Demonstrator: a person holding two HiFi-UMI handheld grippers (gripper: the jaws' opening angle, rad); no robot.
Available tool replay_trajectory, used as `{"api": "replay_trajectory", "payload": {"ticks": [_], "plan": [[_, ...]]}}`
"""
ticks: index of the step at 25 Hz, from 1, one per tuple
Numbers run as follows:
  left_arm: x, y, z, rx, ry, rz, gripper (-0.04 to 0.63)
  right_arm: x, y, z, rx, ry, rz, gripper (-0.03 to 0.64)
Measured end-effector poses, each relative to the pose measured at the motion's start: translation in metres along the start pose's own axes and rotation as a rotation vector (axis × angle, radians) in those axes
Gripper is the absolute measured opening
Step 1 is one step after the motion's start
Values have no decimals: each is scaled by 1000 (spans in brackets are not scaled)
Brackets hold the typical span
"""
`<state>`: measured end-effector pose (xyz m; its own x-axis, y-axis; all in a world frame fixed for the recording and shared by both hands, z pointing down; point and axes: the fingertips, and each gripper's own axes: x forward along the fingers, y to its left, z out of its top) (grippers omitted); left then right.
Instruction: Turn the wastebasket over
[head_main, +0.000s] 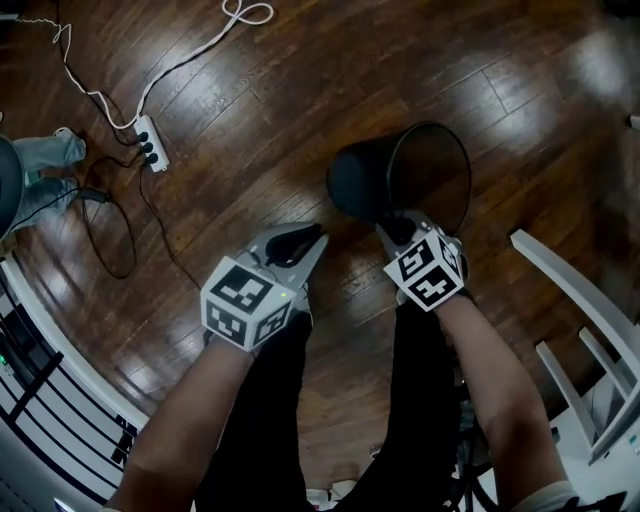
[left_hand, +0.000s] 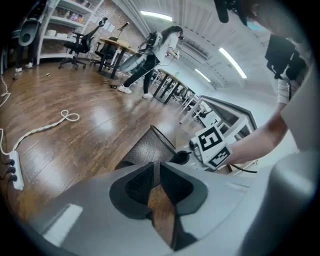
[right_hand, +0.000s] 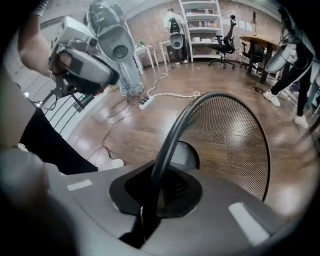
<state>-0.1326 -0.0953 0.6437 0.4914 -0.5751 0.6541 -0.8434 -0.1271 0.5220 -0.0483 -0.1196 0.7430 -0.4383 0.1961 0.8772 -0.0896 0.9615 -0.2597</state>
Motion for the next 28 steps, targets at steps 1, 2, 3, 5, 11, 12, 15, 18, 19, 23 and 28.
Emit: {"api": "replay_trajectory", "payload": {"ticks": [1,2,3,5,11,12,15,18,19,23,28], "plan": [[2,2,-2,-13,5,8,38,-3,4,3,0,-30,45,14],[4,4,-4,-20,12,17,38,-4,7,5,8,-64,93,12],[7,6,-6,-26,17,28,38,-5,7,8,23,-101,140,11],[14,12,-10,-50,21,55,40,-6,1,11,77,-176,227,12],[43,25,-26,-91,59,117,40,-6,-21,-10,286,-315,487,11],[49,25,-29,-90,68,119,40,-6,-26,-18,307,-323,518,11],[68,29,-37,-71,99,126,40,-8,-41,-36,357,-346,586,9],[90,36,-44,-67,121,132,40,-14,-63,-45,430,-389,636,11],[98,38,-47,-69,126,132,40,-15,-74,-49,453,-404,631,12],[122,45,-56,-74,136,145,47,-11,-111,-65,498,-426,575,31],[131,51,-65,-75,122,177,64,-9,-122,-76,516,-445,571,43]]}}
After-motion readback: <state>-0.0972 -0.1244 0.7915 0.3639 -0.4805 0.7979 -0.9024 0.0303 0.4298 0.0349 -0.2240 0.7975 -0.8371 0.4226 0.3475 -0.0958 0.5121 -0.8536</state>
